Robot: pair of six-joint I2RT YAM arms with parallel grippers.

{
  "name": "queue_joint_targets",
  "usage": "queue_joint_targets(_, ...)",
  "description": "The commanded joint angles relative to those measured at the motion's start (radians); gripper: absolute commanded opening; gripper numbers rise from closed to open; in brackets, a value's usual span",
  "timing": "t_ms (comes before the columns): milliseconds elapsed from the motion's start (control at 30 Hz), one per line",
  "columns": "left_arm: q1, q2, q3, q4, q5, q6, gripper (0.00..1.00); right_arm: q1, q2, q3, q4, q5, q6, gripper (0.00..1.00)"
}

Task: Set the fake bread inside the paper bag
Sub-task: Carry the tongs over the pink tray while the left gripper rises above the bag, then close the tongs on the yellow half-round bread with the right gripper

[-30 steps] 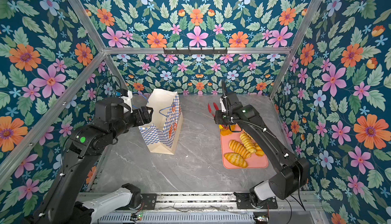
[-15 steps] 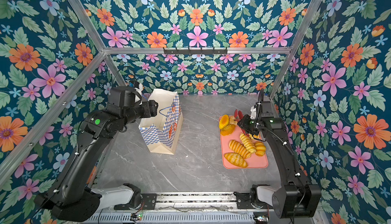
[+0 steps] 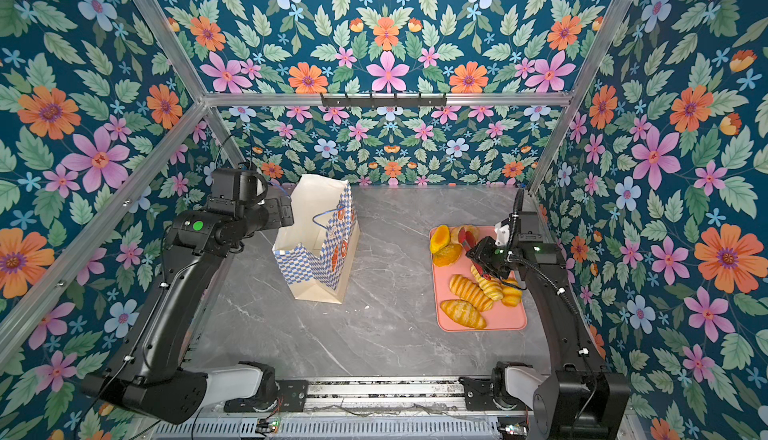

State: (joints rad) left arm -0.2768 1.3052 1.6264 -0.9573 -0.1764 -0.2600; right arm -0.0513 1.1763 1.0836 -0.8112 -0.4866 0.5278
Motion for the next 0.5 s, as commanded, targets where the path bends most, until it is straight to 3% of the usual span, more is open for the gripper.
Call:
queue_joint_targets(0,0.016,0.005,-0.038,0.044,0.064,0.024,0.97,0.0,0.0,-0.014,0.015,-0.02,0.017,0.43)
queue_joint_targets(467,0.049,-0.01,-0.177,0.138,0.13,0.034,0.69,0.0,0.029,-0.099,0.065,-0.042,0.041,0.47)
